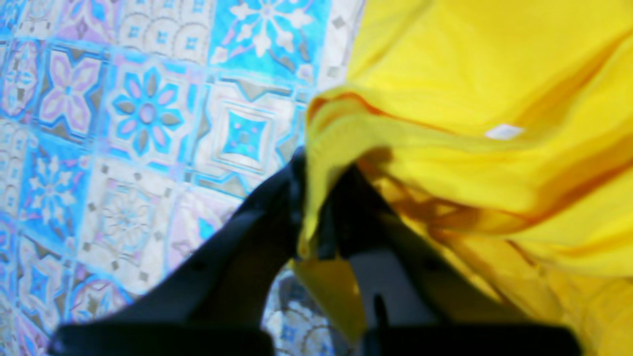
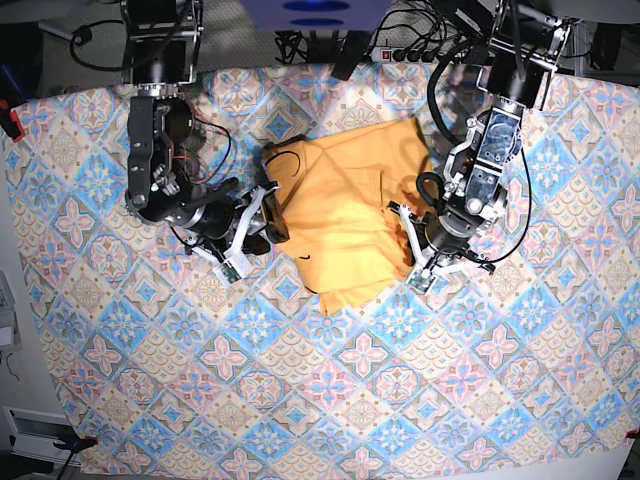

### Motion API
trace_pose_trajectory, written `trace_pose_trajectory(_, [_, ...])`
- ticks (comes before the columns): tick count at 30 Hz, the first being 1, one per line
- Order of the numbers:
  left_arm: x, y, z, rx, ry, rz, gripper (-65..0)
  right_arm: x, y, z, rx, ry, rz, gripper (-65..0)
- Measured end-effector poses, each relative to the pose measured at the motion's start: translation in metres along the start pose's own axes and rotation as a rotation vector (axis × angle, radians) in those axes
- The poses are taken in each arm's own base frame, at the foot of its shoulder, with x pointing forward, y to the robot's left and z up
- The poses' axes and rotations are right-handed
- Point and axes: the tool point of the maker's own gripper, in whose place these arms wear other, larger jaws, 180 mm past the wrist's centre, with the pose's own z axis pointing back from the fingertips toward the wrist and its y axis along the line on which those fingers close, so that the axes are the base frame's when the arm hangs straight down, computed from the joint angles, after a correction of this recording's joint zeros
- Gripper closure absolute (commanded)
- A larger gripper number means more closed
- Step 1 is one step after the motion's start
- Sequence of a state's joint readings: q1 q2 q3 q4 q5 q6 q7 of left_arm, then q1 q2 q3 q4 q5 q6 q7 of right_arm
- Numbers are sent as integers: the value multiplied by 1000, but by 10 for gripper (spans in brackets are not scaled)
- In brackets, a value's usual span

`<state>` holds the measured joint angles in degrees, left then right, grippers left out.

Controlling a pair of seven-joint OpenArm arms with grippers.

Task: Fold the T-shirt properly
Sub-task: 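Grasp opposite edges of the yellow bundle with both grippers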

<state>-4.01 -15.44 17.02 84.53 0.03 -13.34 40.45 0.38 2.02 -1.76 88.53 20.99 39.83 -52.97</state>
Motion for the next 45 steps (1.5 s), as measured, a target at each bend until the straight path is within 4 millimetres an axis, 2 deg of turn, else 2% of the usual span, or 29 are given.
trace_pose_trajectory(5, [-1,-1,0,-2,2,0,0,-21,4,-10,16,62,-39,-223])
trace_pose_trajectory(9, [0,0,0,0,1,2,0,-14,3,-15,21,42,-50,-250])
trace_pose_trajectory(12, [-1,0,0,1,1,1,0,-18,4,-16,26,53,-58,-251])
trace_pose_trajectory(15, [0,0,0,0,0,2,0,-25,7,-20,38,75,-61,-201])
trace_pose_trajectory(20, [0,0,0,1,0,2,0,-16,22,-27,79,77,-8,-51])
trace_pose_trajectory(23, [-1,1,0,3,0,3,0,-18,32,-29,99,87,11,-42])
trace_pose_trajectory(26, [0,1,0,2,0,4,0,-5,42,-22,131,43,29,-42])
trace_pose_trajectory(28, [0,1,0,3,0,4,0,8,54,-11,175,16,102,-42])
trace_pose_trajectory(30, [-1,2,0,5,1,4,0,12,68,-1,209,31,206,-42])
trace_pose_trajectory(33, [0,1,0,3,0,4,0,9,99,7,293,55,335,-42])
trace_pose_trajectory(40, [-5,8,-2,37,10,32,0,-11,163,5,453,102,461,-43])
trace_pose_trajectory(42, [-8,16,-2,83,15,66,0,-6,170,5,459,105,544,-44])
trace_pose_trajectory(45, [-7,22,-1,113,14,84,0,0,170,3,433,129,628,-45])
